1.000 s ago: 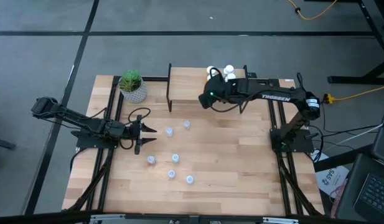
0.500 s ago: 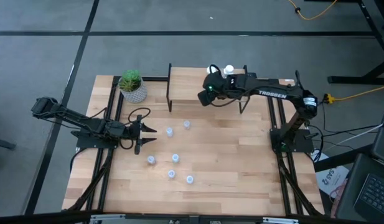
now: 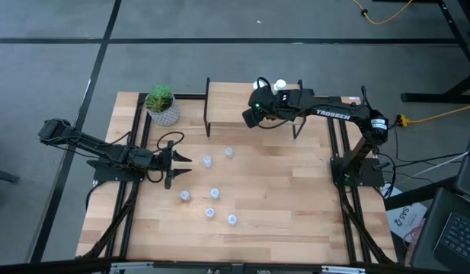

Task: Pick and place medicine bottles onto shelf by color
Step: Put the orange pill bottle on the shelf aligned with the other orange pill bottles

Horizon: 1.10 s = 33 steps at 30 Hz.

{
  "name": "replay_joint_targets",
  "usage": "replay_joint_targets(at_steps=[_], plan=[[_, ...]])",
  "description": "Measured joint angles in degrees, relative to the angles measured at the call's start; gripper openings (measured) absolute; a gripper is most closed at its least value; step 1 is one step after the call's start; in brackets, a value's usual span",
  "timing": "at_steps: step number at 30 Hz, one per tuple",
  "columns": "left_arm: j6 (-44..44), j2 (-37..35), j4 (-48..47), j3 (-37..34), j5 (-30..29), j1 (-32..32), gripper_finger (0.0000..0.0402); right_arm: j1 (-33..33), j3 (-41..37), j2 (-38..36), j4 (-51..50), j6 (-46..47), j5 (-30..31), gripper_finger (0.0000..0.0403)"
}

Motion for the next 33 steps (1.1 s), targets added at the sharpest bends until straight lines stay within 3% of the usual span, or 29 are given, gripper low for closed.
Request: replay_joint_targets(at_steps=[6, 33], plan=[[-0.07, 0.00, 0.00, 0.02, 0.00, 0.00, 0.0165, 0.00, 0.00, 0.00, 0.43, -0.49, 0.03, 0.0239], [-0.09, 0.01, 0.00, 0.02, -0.02, -0.01, 0.0165, 0.00, 0.00, 0.00, 1.87, -3.29, 0.96, 0.0238]])
